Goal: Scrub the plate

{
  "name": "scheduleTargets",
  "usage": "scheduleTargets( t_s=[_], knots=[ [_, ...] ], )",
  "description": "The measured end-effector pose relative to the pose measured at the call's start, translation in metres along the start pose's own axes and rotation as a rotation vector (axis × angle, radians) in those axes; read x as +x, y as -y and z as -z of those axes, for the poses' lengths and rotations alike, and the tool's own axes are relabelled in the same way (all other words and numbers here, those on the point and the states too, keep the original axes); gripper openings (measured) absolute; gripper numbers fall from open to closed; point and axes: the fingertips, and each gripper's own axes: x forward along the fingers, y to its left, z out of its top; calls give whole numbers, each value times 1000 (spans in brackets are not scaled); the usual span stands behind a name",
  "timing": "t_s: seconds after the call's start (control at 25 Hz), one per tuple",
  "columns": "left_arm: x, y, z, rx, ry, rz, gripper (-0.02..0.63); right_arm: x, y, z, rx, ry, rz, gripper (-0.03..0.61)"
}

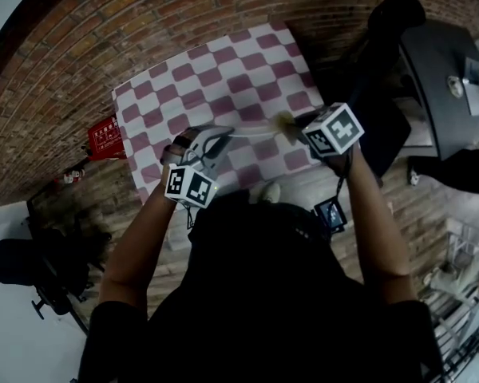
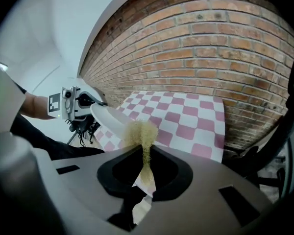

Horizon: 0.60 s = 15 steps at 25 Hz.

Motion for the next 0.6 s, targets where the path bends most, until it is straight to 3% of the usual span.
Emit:
scheduleTargets(
  t_s=[0.16,0.36,0.6],
  knots=[
    [3,11,16,-137,14,50,21,20,20,11,86,16,48,44],
    [7,6,42,-475,43,87,21,32,28,3,235,163,30,44],
    [17,9,81,-882,72,147,20,37,32,-4,283,247,92,44]
  ],
)
